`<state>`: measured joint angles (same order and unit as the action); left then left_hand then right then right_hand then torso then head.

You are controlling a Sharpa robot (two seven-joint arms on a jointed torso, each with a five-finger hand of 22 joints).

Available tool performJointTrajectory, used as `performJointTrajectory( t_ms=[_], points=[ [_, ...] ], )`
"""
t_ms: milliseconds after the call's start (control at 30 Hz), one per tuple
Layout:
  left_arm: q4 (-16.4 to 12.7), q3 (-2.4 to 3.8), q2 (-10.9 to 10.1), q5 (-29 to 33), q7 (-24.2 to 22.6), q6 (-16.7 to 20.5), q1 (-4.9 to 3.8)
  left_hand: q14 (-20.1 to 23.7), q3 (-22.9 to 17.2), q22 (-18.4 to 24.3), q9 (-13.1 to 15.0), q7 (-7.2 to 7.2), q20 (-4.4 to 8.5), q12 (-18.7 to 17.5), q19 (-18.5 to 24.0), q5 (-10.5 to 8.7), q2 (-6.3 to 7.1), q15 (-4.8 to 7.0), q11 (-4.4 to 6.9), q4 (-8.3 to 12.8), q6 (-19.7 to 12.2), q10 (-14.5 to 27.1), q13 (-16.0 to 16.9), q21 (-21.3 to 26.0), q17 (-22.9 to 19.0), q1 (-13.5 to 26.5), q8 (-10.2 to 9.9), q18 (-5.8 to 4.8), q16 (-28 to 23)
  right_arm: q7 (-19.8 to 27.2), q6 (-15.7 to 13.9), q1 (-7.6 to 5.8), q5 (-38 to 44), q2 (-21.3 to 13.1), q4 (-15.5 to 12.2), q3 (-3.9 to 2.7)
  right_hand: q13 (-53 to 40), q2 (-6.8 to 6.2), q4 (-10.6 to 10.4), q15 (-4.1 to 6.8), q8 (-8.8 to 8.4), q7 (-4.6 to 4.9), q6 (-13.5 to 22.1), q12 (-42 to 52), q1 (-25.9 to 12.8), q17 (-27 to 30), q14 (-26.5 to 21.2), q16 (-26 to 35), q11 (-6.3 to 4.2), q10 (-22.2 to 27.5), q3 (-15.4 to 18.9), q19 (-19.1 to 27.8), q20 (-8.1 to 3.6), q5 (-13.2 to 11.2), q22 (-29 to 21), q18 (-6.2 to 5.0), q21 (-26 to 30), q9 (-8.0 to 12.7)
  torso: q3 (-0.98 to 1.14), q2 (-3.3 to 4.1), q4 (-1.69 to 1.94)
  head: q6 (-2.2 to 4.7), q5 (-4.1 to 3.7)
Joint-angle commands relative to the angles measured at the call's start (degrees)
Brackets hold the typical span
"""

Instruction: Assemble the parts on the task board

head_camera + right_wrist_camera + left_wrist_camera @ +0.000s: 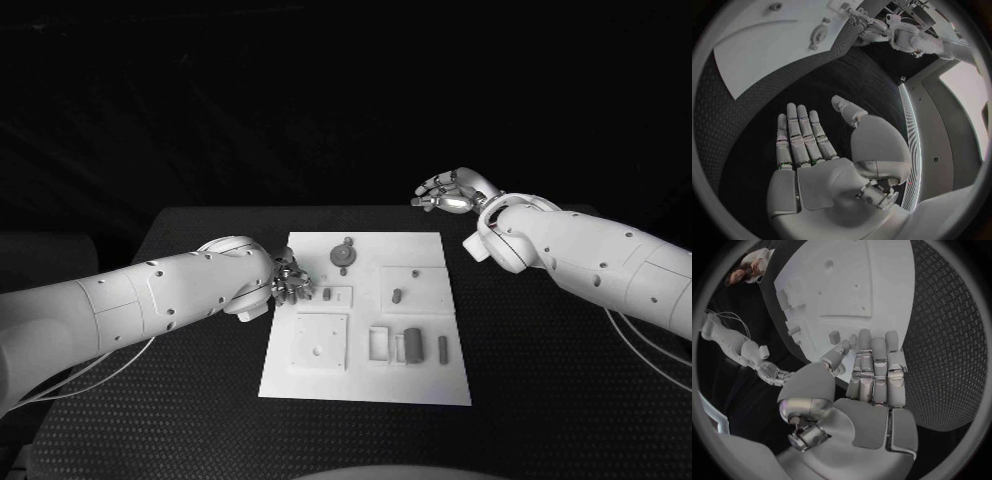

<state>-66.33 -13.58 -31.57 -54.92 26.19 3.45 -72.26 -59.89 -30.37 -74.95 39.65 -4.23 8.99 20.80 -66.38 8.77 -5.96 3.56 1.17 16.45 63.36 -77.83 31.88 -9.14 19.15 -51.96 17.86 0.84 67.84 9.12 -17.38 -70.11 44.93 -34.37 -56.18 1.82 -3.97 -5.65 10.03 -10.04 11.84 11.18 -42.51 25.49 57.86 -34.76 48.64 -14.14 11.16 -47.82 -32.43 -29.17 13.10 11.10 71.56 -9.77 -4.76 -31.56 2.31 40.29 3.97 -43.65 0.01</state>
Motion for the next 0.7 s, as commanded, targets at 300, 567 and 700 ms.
performJointTrajectory(
  t_ms=[300,567,700],
  points=[
    [0.4,-0.14,0.9,-0.8,0.6,-2.1,0.22,-0.1,-0.4,-1.4,0.3,0.46,0.11,0.6,-0.1,0.62,-0.27,-0.05,0.15,0.2,0.5,0.3,0.3,-0.2,0.2,-0.7,0.3,-0.58,0.3,0.5,0.9,0.02,0.1,0.2,0.1,-0.02,0.1,0.37,-0.1,-0.25,0.32,1.55,0.4,-0.3,0.1,0.1,0.2,0.2,-0.12,-0.4,0.3,0.4,0.03,-0.2,0.1,0.85,0.4,0.1,-0.04,0.03,0.03,-0.12,-0.07],
    [1.4,-0.14,1.7,-3.5,0.2,-1.6,0.23,-0.1,-0.5,-1.4,0.4,0.48,0.14,0.7,-0.2,0.67,-0.20,-0.03,0.17,0.2,0.6,0.3,0.4,-0.3,0.3,-0.8,0.3,-0.58,0.4,0.6,1.0,0.07,0.1,0.3,0.1,-0.02,0.1,0.37,-0.1,-0.26,0.34,1.56,0.4,-0.4,0.1,0.2,0.2,0.2,-0.12,-0.5,0.4,0.4,0.03,-0.2,0.1,0.85,0.5,0.2,-0.09,0.02,0.01,-0.13,-0.07],
    [1.9,-0.14,2.1,-3.7,0.3,-2.5,0.21,-0.2,-0.6,-1.4,0.6,0.51,0.18,0.8,-0.2,0.71,-0.12,0.00,0.22,0.2,0.6,0.2,0.5,-0.4,0.4,-0.9,0.4,-0.57,0.4,0.6,1.0,0.07,0.1,0.4,0.2,-0.02,0.1,0.37,-0.1,-0.27,0.35,1.56,0.4,-0.4,0.1,0.2,0.2,0.2,-0.13,-0.5,0.4,0.4,0.03,-0.2,0.2,0.86,0.5,0.2,-0.02,0.02,0.01,-0.19,-0.06]
  ],
)
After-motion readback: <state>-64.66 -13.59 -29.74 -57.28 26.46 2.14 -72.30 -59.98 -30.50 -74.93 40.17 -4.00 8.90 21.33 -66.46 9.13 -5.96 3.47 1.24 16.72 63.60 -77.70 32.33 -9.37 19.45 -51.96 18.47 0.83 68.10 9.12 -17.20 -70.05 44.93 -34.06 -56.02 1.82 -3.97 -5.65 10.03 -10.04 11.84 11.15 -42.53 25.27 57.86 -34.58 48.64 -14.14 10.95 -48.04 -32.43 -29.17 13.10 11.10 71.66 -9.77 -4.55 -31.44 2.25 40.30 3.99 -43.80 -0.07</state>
